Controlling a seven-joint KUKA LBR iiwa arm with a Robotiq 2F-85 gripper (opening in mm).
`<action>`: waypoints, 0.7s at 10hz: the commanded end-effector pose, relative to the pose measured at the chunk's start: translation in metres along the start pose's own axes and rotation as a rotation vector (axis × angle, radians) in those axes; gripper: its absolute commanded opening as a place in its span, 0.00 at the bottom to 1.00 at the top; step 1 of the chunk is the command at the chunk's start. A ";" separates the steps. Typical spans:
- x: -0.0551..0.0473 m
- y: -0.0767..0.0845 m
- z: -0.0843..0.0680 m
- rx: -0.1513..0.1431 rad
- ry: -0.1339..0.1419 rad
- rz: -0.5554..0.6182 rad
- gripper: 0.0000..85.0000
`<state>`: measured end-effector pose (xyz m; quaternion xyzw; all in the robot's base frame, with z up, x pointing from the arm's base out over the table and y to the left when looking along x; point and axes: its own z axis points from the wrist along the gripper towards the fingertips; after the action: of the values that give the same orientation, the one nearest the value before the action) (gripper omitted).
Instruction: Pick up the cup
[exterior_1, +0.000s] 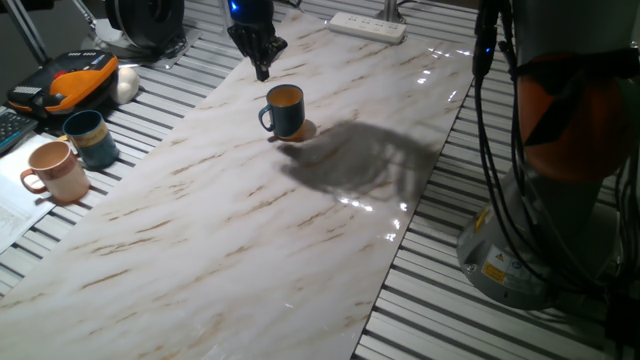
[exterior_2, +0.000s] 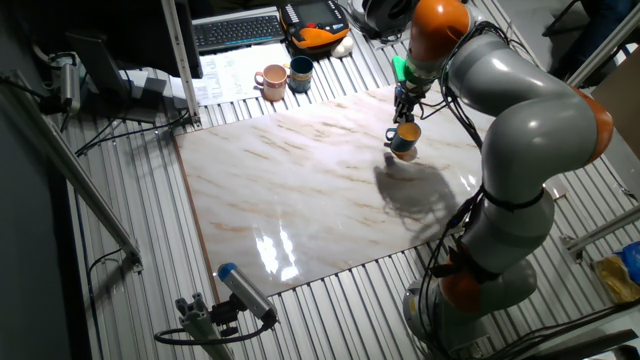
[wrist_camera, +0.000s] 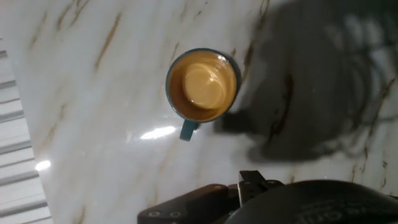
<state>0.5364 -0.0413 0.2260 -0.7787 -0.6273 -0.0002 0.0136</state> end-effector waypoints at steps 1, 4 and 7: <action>-0.001 0.001 0.002 0.000 0.001 0.001 0.00; -0.002 0.004 0.010 0.001 0.003 0.015 0.00; -0.001 0.007 0.017 0.013 -0.004 0.035 0.20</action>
<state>0.5430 -0.0432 0.2085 -0.7896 -0.6134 0.0056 0.0176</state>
